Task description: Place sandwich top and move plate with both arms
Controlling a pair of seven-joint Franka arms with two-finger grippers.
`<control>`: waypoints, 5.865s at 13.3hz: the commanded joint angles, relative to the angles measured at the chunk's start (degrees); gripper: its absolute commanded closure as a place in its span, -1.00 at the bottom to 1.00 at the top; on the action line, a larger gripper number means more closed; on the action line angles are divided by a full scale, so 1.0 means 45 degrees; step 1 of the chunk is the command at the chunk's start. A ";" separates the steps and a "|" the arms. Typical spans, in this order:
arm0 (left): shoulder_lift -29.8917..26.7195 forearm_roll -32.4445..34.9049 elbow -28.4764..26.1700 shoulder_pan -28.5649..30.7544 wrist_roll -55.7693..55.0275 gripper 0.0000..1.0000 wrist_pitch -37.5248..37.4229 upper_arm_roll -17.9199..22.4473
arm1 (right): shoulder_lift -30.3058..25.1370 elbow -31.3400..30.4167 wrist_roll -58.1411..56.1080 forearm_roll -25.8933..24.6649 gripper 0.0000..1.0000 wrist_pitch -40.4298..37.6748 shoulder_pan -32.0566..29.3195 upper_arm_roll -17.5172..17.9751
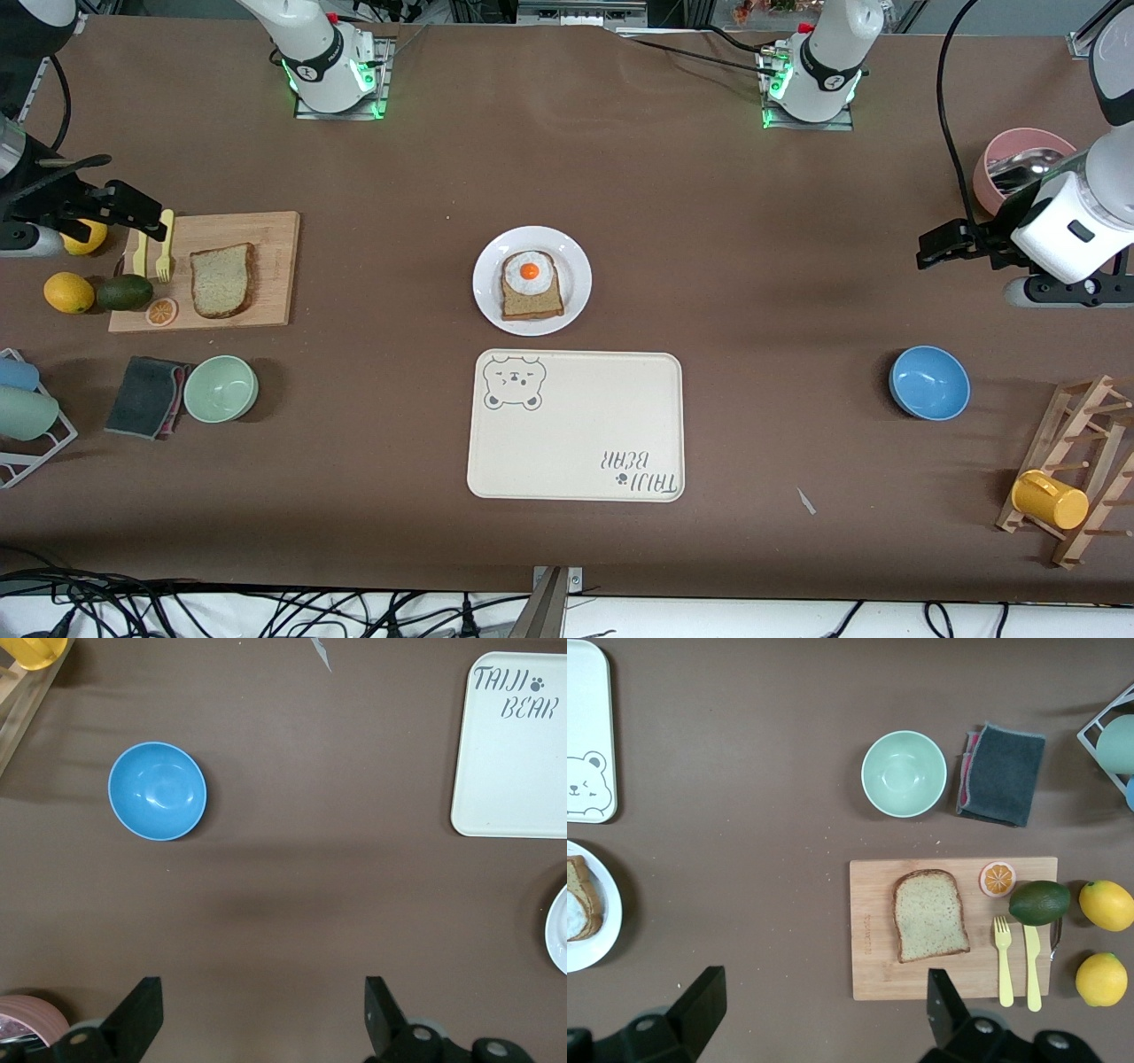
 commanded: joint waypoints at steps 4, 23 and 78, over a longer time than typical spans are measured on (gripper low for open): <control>-0.0084 0.0132 -0.0078 -0.0105 -0.0131 -1.00 -0.0088 0.0057 | -0.0323 -0.0223 0.0102 -0.0218 -1.00 -0.0136 -0.0143 0.0196; 0.0013 0.0171 0.0078 -0.0437 -0.0112 -1.00 -0.0108 0.0682 | -0.0323 -0.0223 -0.0015 -0.0198 -1.00 -0.0175 -0.0143 0.0196; 0.0053 0.0113 0.0059 -0.0417 -0.0015 -1.00 -0.0323 0.0682 | 0.4189 -0.7821 0.3032 -0.6839 0.55 0.8888 -0.0182 -0.0429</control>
